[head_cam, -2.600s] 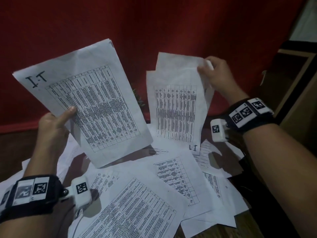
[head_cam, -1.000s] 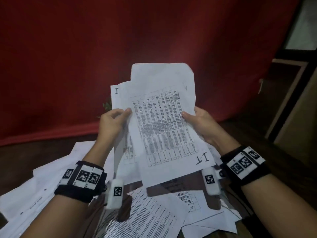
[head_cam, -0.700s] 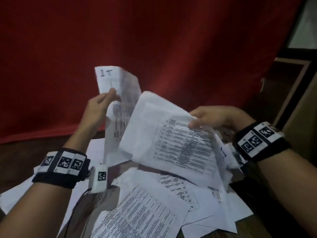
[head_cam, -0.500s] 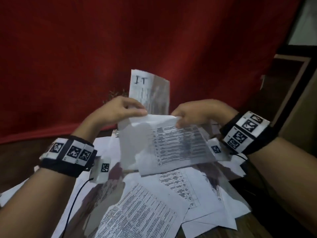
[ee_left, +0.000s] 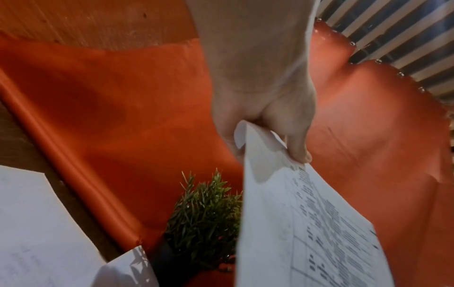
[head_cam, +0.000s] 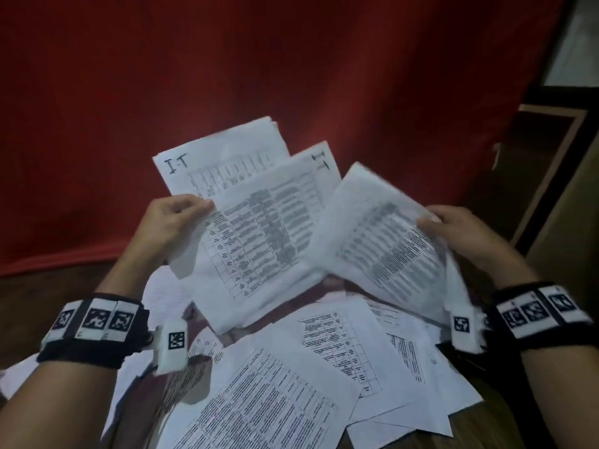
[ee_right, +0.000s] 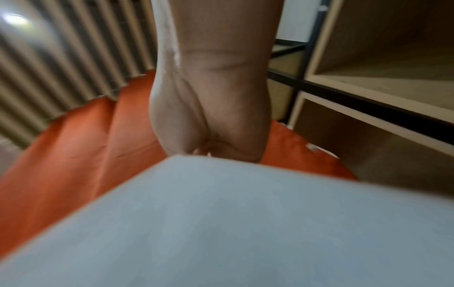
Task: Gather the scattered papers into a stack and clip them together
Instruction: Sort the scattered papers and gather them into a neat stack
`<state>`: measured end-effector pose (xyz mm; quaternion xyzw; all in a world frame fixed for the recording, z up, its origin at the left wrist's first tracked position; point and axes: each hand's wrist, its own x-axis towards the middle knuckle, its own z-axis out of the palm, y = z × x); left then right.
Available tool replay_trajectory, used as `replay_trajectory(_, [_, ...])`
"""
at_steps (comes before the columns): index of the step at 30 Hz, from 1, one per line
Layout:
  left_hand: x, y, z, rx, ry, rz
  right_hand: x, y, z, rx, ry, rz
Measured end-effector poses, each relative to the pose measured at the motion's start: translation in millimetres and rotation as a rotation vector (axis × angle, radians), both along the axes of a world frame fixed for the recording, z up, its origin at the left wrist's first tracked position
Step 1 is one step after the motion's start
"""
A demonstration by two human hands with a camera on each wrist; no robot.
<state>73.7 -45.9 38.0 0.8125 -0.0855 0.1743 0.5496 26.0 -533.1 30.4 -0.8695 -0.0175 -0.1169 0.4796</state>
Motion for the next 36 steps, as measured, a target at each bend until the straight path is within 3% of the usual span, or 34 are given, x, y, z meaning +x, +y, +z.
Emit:
replay_trajectory(2, [1, -2, -2, -0.05, -0.047, 0.035, -10, 1, -15, 0.462, 0.049, -0.051])
replay_trajectory(4, [2, -9, -5, -0.108, -0.083, 0.06, -17, 14, -23, 0.74, 0.105, -0.041])
replay_trajectory(8, [5, -31, -14, -0.22, -0.132, 0.071, 3, 61, -49, 1.074, 0.276, 0.019])
replay_trajectory(11, [1, -53, -24, -0.279, -0.16, -0.023, 29, 103, -68, 1.22, 0.391, 0.111])
replay_trajectory(15, [-8, -66, -34, -0.28, -0.122, -0.14, 52, 135, -67, 1.233, 0.294, 0.111])
replay_trajectory(21, [-14, -45, -36, -0.276, -0.048, -0.218, 61, 131, -63, 1.119, 0.221, 0.06])
replay_trajectory(25, [-10, -27, -32, -0.174, -0.027, -0.216, 41, 120, -41, 0.912, 0.01, 0.021])
replay_trajectory(29, [-6, -27, -12, -0.002, -0.04, -0.216, 20, 114, 0, 0.614, -0.187, 0.101])
replay_trajectory(32, [-12, -55, 2, -0.016, -0.014, -0.323, 14, 119, 32, 0.383, -0.24, 0.151])
replay_trajectory(36, [-1, -73, 6, -0.068, -0.086, -0.253, 18, 118, 52, 0.296, -0.28, 0.131])
